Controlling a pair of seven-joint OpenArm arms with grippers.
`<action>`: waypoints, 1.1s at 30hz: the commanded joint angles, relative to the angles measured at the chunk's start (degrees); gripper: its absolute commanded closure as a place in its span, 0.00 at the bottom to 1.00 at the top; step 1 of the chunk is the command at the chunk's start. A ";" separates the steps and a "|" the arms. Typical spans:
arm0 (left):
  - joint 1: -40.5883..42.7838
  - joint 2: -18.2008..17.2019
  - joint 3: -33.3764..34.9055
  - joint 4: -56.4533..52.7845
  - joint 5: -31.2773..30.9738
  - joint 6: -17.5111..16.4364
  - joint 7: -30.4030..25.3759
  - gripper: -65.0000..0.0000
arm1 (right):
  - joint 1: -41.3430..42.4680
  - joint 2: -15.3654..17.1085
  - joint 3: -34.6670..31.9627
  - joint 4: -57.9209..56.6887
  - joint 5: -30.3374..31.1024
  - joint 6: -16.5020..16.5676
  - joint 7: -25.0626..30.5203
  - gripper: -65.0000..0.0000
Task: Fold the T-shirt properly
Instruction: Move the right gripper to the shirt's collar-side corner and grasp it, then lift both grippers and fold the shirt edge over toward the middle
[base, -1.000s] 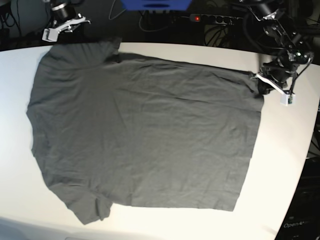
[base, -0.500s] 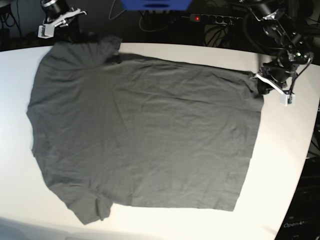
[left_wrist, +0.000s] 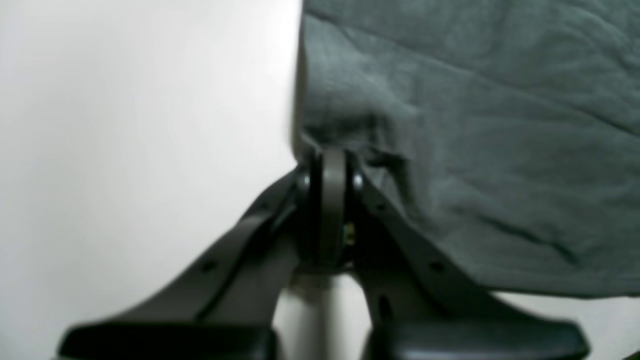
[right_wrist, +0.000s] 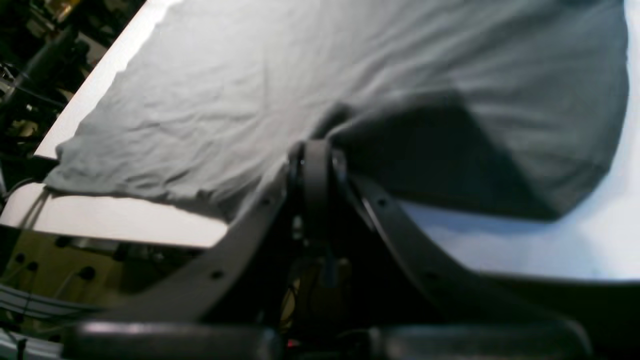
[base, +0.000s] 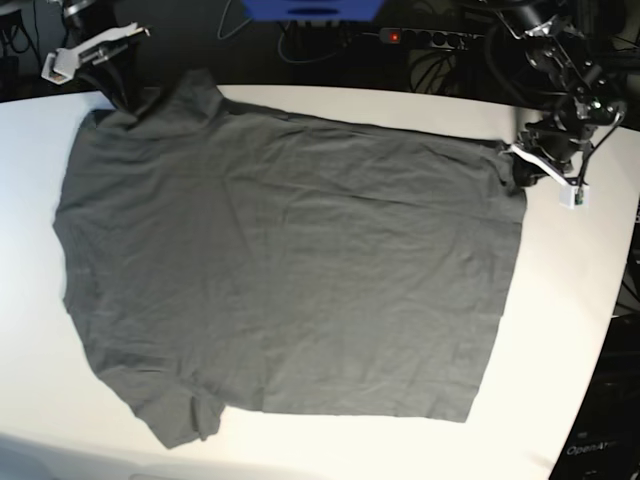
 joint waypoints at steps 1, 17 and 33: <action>2.04 0.92 0.40 -1.38 7.83 0.51 11.12 0.97 | 0.12 1.02 0.93 1.24 0.51 0.77 1.65 1.00; 1.69 3.03 0.40 15.15 7.92 0.51 16.66 0.97 | 6.63 4.18 2.95 1.24 0.51 0.77 -2.48 1.00; -1.92 2.51 -1.10 16.47 8.36 0.51 18.16 0.97 | 11.38 6.03 4.45 1.33 0.51 0.77 -6.09 1.00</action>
